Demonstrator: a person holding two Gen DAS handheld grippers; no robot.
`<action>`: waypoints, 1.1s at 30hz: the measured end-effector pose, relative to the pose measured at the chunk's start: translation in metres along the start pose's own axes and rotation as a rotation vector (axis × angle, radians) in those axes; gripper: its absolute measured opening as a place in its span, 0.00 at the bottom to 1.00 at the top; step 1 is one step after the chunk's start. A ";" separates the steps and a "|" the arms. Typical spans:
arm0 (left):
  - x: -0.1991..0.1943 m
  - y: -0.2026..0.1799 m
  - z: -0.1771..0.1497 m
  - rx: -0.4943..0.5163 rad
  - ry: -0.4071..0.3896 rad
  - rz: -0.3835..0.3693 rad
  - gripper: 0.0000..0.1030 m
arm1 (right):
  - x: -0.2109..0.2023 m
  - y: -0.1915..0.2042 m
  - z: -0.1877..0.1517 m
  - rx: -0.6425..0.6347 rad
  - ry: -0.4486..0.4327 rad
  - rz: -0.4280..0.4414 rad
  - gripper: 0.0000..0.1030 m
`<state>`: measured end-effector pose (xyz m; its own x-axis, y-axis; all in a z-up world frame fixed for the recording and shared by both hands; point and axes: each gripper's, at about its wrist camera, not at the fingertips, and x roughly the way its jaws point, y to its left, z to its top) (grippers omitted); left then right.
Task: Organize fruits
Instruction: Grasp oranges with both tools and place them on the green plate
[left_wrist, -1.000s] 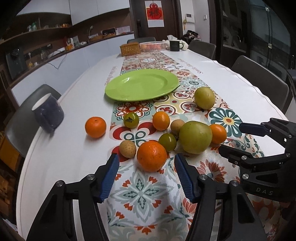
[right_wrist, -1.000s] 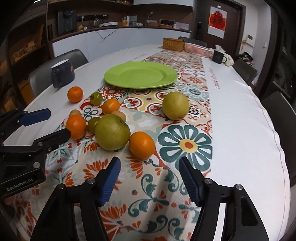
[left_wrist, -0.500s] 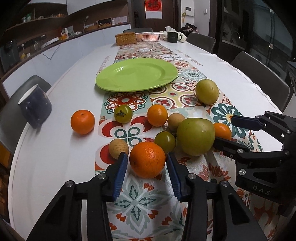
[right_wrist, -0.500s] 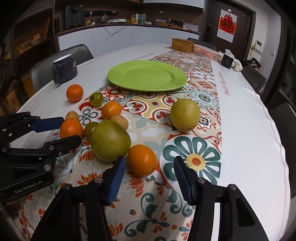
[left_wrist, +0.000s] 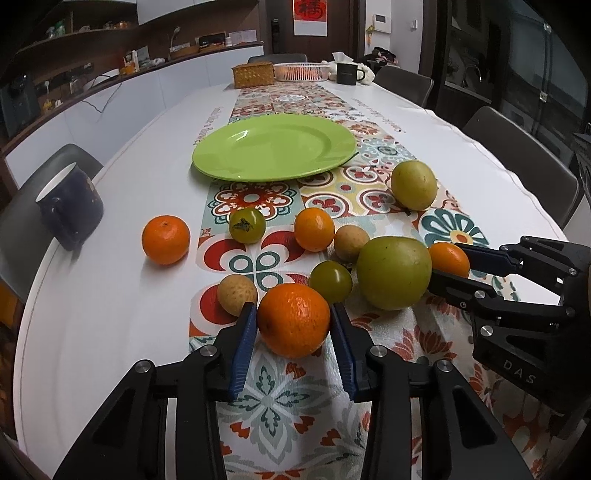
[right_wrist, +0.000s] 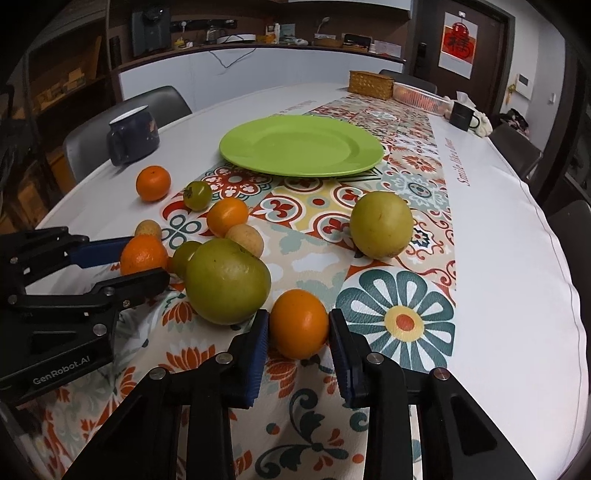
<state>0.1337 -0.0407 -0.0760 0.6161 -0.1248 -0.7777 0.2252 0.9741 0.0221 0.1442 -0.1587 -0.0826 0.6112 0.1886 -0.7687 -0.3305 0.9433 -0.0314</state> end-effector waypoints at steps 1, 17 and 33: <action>-0.003 0.000 0.000 -0.002 -0.005 0.001 0.38 | -0.003 0.000 0.000 0.006 -0.005 -0.004 0.32; -0.030 0.022 0.062 -0.012 -0.107 -0.024 0.38 | -0.040 -0.013 0.060 0.064 -0.156 0.044 0.32; 0.038 0.064 0.146 -0.031 -0.023 -0.087 0.38 | 0.041 -0.031 0.154 0.062 -0.057 0.118 0.32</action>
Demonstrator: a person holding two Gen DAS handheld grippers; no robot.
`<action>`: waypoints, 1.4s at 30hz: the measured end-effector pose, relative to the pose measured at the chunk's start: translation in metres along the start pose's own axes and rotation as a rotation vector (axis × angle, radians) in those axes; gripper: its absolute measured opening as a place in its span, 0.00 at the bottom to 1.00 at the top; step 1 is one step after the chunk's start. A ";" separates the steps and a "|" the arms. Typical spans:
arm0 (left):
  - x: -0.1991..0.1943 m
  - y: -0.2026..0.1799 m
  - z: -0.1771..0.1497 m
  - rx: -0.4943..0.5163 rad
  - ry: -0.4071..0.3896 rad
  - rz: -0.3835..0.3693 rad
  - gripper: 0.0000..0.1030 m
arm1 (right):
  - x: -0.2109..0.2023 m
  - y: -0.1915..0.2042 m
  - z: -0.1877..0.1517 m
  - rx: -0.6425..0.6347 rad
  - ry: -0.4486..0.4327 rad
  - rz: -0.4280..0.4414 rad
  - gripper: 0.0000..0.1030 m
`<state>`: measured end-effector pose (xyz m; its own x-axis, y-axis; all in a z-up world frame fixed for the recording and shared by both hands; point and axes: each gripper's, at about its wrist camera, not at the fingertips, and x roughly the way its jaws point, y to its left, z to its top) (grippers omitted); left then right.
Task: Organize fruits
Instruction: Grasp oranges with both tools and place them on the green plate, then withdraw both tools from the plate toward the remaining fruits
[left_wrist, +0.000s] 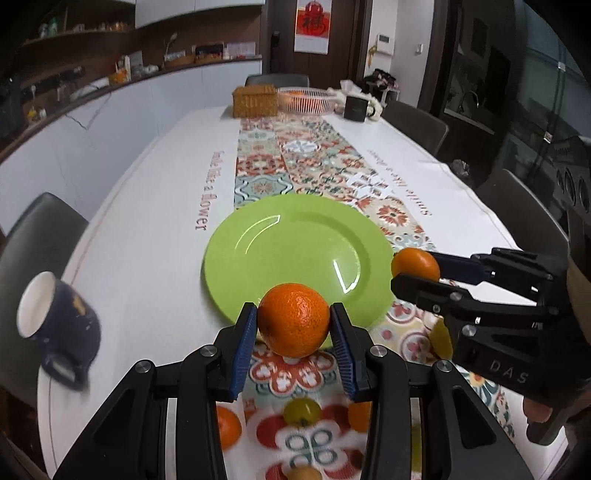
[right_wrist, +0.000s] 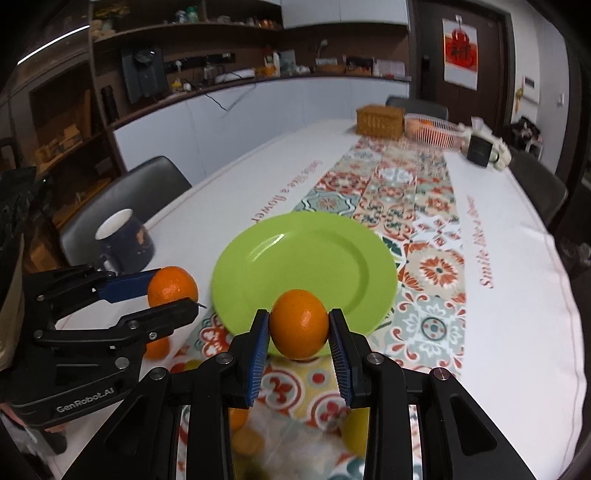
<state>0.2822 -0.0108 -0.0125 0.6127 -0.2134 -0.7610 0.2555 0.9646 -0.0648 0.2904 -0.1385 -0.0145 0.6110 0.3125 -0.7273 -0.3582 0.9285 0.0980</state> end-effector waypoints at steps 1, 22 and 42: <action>0.010 0.003 0.003 -0.002 0.023 -0.007 0.38 | 0.008 -0.002 0.002 0.012 0.018 0.003 0.32; 0.019 0.009 -0.008 0.009 0.069 0.078 0.59 | 0.034 -0.014 -0.003 0.065 0.058 -0.022 0.41; -0.127 -0.013 -0.071 0.024 -0.194 0.176 0.87 | -0.112 0.042 -0.060 0.020 -0.194 -0.122 0.81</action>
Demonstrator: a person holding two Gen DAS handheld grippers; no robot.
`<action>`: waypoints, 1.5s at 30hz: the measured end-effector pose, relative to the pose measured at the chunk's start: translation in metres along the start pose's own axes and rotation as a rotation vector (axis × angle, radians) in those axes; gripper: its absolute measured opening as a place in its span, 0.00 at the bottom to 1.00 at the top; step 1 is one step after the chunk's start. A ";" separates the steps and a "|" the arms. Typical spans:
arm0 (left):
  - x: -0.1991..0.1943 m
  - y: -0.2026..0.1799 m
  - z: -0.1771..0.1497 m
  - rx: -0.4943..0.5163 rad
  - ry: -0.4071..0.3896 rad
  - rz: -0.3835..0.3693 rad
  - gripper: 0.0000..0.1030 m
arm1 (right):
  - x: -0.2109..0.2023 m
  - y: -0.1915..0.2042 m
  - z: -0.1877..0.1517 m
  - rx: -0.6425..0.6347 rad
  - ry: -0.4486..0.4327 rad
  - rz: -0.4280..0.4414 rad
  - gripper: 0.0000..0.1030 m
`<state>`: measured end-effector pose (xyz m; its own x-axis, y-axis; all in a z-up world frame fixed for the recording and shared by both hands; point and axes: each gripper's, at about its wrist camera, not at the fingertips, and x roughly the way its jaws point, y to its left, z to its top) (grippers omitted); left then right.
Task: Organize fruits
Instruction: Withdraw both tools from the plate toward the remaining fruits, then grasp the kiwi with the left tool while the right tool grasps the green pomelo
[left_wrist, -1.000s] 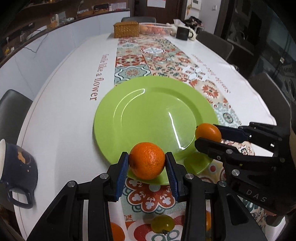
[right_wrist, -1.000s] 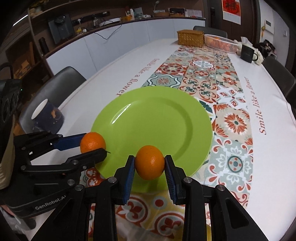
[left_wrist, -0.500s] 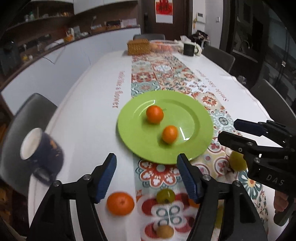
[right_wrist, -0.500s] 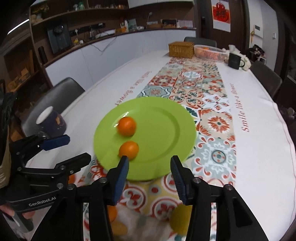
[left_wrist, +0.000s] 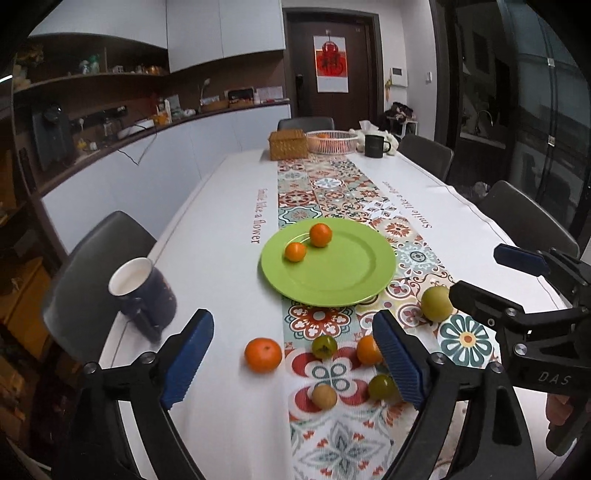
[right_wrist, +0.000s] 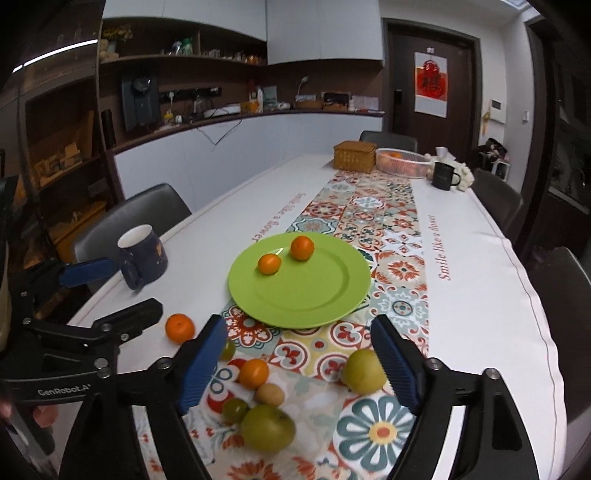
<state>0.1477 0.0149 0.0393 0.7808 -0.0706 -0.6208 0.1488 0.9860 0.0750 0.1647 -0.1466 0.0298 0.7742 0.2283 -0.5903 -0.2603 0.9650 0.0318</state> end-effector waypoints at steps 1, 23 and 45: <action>-0.005 0.000 -0.003 0.004 -0.006 0.007 0.87 | -0.004 0.002 -0.004 -0.002 -0.002 -0.013 0.82; -0.004 -0.006 -0.073 0.087 0.091 0.022 0.90 | 0.000 0.022 -0.071 -0.035 0.169 -0.010 0.82; 0.073 -0.022 -0.082 0.154 0.213 -0.089 0.73 | 0.056 0.019 -0.094 -0.032 0.300 0.029 0.72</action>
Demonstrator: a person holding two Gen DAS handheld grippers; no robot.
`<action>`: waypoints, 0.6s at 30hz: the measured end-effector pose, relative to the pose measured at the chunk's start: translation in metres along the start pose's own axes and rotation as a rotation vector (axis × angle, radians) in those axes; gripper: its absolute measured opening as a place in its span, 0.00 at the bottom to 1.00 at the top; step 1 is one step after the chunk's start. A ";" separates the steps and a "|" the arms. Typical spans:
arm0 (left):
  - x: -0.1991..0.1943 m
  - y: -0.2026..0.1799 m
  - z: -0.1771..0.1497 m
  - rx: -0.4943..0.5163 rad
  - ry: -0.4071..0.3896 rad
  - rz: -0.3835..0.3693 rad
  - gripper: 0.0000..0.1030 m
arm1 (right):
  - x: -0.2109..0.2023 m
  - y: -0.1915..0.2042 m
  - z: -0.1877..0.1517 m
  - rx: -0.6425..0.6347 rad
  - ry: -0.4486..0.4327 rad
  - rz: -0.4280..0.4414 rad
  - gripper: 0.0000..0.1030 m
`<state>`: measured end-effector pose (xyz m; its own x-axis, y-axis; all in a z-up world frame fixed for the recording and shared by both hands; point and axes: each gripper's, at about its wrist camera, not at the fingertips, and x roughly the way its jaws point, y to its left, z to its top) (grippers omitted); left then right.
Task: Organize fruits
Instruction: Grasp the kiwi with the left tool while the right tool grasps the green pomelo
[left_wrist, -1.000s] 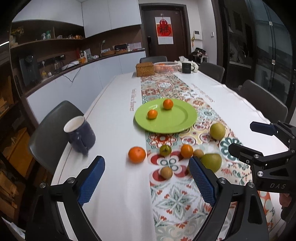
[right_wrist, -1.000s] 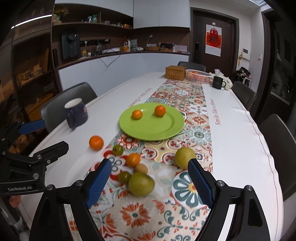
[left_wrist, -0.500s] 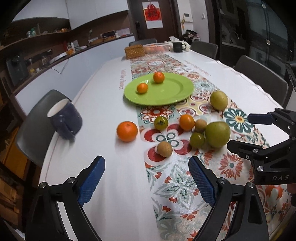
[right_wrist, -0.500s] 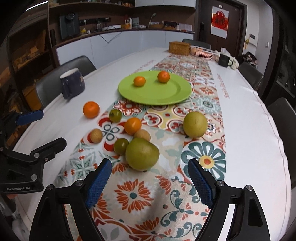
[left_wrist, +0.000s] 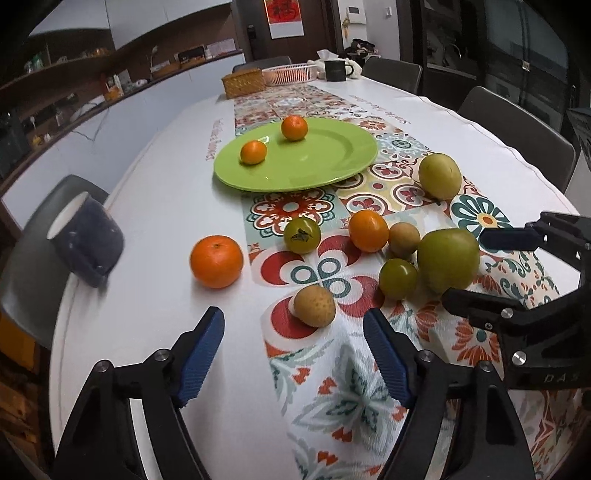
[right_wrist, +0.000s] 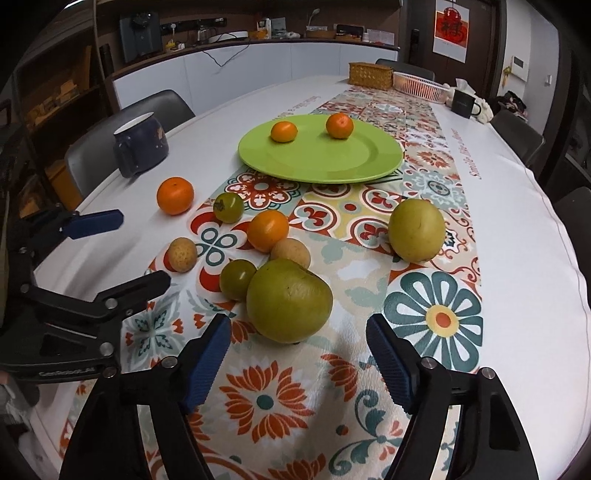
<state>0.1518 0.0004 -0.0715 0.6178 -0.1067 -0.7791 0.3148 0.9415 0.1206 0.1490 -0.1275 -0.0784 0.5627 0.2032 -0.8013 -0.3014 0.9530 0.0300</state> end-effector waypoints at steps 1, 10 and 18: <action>0.002 0.000 0.001 -0.007 0.003 -0.004 0.72 | 0.002 -0.001 0.001 0.002 0.003 0.005 0.71; 0.023 -0.001 0.007 -0.082 0.053 -0.054 0.45 | 0.017 0.001 0.006 0.007 0.030 0.030 0.62; 0.024 -0.004 0.005 -0.097 0.061 -0.066 0.26 | 0.020 0.001 0.005 0.015 0.028 0.054 0.49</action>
<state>0.1683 -0.0078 -0.0875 0.5524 -0.1527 -0.8195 0.2804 0.9598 0.0101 0.1640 -0.1211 -0.0911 0.5238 0.2478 -0.8150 -0.3186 0.9443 0.0823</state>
